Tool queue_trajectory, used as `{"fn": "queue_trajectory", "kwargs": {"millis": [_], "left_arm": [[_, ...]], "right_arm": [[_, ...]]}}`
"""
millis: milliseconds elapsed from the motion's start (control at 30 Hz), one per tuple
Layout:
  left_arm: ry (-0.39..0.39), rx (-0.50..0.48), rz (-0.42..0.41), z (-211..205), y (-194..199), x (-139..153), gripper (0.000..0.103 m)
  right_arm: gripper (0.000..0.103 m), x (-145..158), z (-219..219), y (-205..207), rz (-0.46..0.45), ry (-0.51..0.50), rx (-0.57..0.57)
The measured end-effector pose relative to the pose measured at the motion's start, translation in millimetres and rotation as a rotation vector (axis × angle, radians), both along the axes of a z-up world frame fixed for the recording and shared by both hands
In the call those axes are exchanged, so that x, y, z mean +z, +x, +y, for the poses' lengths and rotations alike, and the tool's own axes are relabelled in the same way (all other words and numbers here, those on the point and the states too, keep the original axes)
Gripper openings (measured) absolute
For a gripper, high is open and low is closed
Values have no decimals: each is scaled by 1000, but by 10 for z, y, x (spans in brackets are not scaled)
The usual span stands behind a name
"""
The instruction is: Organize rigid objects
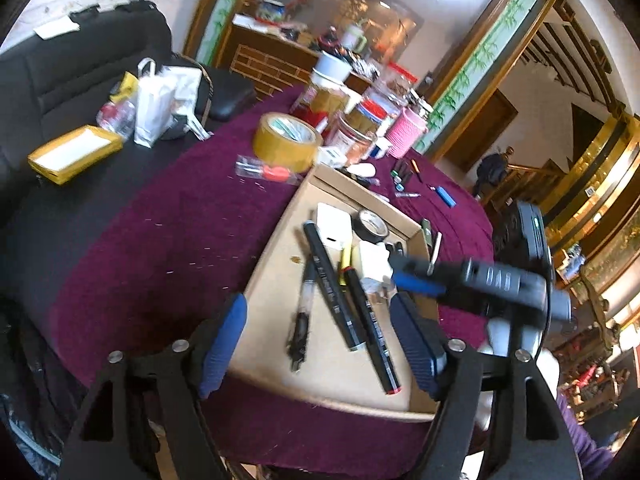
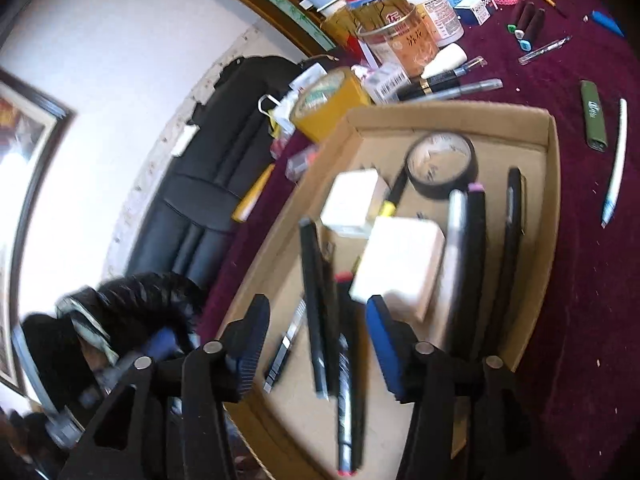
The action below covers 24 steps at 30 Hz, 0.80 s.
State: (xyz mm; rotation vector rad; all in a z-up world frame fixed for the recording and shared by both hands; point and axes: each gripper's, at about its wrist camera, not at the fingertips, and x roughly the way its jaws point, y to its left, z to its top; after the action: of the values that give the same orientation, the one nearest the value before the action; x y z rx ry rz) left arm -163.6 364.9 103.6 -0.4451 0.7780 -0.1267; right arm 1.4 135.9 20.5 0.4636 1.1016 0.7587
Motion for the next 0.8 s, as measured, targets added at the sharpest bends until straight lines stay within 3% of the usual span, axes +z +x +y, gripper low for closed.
{"fn": "queue_trajectory", "kwargs": {"millis": [233, 333, 533, 600, 733, 800], "left_arm": [[19, 26, -29, 61, -196, -27, 75], [6, 37, -28, 111, -245, -73, 75], [-13, 54, -8, 187, -292, -161, 75], [-20, 54, -2, 196, -307, -179, 75], [-20, 60, -13, 211, -359, -180, 76], [-21, 68, -17, 219, -350, -190, 76]], "right_arm": [[58, -114, 338, 418, 98, 70, 66], [58, -231, 541, 541, 147, 48, 88], [59, -133, 775, 900, 86, -69, 61], [59, -75, 783, 982, 28, -140, 17], [59, 38, 575, 916, 16, -88, 12], [59, 115, 487, 765, -15, -123, 32]]}}
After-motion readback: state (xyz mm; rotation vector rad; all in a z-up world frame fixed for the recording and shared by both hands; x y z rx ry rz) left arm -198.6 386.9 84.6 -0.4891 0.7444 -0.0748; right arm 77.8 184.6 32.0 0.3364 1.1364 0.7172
